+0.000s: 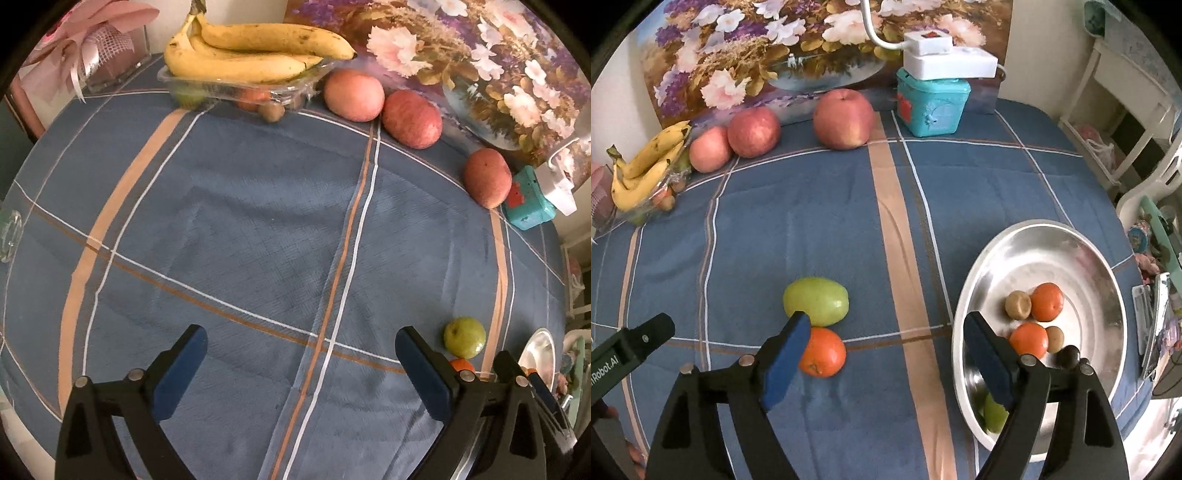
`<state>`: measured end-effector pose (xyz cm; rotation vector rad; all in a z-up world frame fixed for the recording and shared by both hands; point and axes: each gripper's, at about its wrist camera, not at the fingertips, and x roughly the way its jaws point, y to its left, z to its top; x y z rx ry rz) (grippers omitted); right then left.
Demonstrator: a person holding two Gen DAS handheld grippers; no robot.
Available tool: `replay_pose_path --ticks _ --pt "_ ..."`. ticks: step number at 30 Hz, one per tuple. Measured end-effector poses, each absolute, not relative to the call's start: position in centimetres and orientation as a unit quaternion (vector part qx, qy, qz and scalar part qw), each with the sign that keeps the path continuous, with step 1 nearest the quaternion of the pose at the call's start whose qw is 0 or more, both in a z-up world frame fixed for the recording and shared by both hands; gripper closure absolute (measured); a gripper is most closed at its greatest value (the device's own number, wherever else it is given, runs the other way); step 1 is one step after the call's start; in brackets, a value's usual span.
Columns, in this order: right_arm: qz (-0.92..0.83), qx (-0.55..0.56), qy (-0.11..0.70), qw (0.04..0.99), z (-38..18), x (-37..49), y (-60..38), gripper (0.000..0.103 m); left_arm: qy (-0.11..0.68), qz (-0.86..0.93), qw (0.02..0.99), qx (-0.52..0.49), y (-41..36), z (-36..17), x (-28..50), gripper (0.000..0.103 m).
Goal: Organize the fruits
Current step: 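Move both tools back toward the last orange and green pear, then grasp the last orange with the left tool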
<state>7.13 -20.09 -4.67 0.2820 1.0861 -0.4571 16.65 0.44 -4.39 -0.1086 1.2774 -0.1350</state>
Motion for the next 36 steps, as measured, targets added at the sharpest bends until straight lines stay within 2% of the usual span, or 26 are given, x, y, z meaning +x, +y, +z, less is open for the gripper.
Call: replay_pose_path --ticks 1,3,4,22,29,32,34,36 --pt "-0.213 0.138 0.511 0.821 -4.9 7.3 -20.3 0.018 0.596 -0.065 0.799 -0.051 0.3 -4.5 16.8 0.0" --pt "-0.212 0.15 0.513 0.818 -5.2 7.6 -20.6 0.009 0.596 -0.069 0.798 -0.053 0.1 -4.6 17.0 0.0" --pt "-0.209 0.155 0.51 0.82 -5.3 7.7 -20.7 0.008 0.597 -0.069 0.798 -0.054 0.0 -4.7 17.1 0.0" --pt "-0.188 0.172 0.508 0.823 -5.7 6.7 -22.1 0.007 0.577 -0.108 0.809 -0.009 -5.7 -4.1 15.3 0.0" --pt "-0.247 0.184 0.504 0.807 -5.0 5.1 -25.9 0.007 0.554 -0.144 0.82 0.005 -8.9 -4.1 14.0 0.0" --pt "-0.262 0.207 0.501 0.799 -5.1 4.0 -27.5 0.007 0.571 -0.187 0.8 0.004 -10.8 -4.8 13.3 0.0" --pt "-0.267 0.213 0.501 0.795 -5.2 3.6 -28.0 0.007 0.569 -0.191 0.8 0.022 -11.8 -5.1 13.0 0.003" --pt "-0.266 0.216 0.502 0.794 -5.2 3.3 -28.4 0.007 0.564 -0.207 0.799 0.035 -12.8 -5.3 12.4 0.015"
